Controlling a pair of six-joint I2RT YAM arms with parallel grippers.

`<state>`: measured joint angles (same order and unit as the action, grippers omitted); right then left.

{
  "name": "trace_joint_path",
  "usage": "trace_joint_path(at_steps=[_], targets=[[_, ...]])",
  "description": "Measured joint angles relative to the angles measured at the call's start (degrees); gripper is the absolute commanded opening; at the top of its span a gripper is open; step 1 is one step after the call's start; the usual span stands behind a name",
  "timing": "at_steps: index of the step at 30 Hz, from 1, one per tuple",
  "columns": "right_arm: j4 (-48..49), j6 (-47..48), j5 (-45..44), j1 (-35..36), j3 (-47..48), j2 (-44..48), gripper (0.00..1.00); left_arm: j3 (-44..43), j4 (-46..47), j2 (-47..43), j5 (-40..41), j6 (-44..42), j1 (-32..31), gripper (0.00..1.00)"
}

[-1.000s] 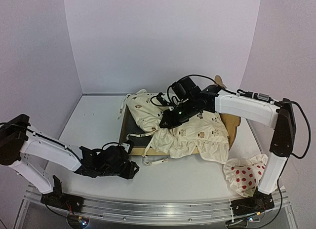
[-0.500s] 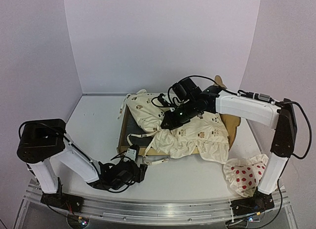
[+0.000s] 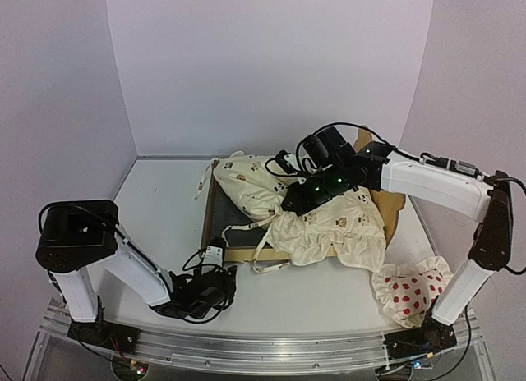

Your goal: Set up the pet bed

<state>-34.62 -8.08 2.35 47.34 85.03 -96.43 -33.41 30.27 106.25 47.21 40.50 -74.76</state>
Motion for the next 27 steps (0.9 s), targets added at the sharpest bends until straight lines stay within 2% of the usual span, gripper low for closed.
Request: trace_joint_path(at_steps=[6, 16, 18, 21, 27], targets=[[-0.1, 0.2, 0.0, -0.1, -0.3, 0.2, 0.0, -1.1, 4.8, 3.9, 0.1, -1.5, -0.2, 0.58], [-0.1, 0.1, 0.6, -0.1, -0.8, 0.2, 0.0, -3.4, 18.4, 11.6, 3.5, -4.1, -0.3, 0.61], [-0.1, 0.1, 0.7, -0.1, -0.9, 0.2, 0.0, -4.0, 21.2, 12.9, 4.1, -5.2, -0.3, 0.57], [0.1, 0.1, 0.8, -0.1, -1.0, 0.2, 0.0, -5.4, 24.2, 14.7, 5.1, -6.3, -0.3, 0.43], [0.3, -0.1, 1.3, -0.1, -1.9, 0.2, 0.0, -8.9, 26.3, 18.4, 8.7, -8.5, -0.4, 0.25]])
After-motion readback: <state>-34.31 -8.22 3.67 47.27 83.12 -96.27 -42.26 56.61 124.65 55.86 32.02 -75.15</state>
